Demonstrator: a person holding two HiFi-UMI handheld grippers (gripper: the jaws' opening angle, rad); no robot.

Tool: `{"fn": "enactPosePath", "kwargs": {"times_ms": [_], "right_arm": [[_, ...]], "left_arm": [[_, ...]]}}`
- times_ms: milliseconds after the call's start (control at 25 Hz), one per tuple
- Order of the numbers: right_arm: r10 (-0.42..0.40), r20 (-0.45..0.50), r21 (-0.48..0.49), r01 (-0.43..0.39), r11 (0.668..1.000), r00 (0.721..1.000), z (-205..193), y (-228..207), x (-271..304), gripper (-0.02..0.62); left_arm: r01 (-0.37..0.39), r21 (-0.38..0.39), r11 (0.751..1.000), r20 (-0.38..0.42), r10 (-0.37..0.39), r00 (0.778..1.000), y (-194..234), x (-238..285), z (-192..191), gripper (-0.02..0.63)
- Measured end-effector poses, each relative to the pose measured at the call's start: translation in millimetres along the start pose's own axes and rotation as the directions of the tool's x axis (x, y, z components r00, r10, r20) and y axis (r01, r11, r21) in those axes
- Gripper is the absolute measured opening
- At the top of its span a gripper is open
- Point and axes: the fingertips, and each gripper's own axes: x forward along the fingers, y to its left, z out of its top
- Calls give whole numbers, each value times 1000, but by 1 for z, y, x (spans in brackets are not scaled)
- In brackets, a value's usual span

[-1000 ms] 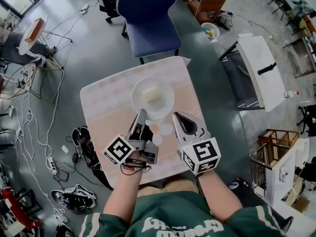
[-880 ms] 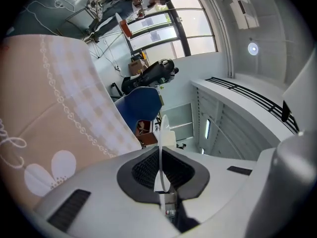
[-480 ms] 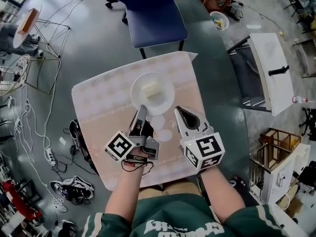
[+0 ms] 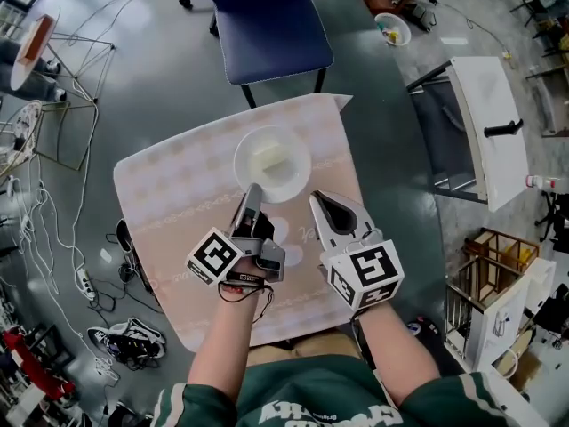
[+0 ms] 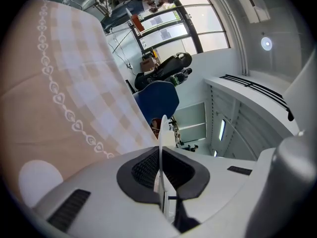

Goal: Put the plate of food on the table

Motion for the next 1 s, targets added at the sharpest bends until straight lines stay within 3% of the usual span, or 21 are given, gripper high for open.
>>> {"fn": "enactPosePath", "kwargs": {"times_ms": [440, 520, 600, 1000], "right_arm": [[-3, 2, 20, 3, 1000, 1000, 6, -12, 4, 15], [2, 4, 28, -2, 1000, 1000, 7, -12, 5, 15], [8, 9, 34, -9, 999, 1000, 8, -10, 6, 15], [15, 9, 31, -15, 999, 1000, 8, 0, 8, 15]], "left_arm": [[-69, -27, 997, -20, 68, 997, 14, 27, -6, 38], [-74, -38, 997, -22, 73, 997, 16, 29, -7, 69], [-64, -61, 996, -17, 63, 998, 17, 29, -8, 186], [-82, -78, 994, -18, 81, 997, 24, 16, -14, 190]]}}
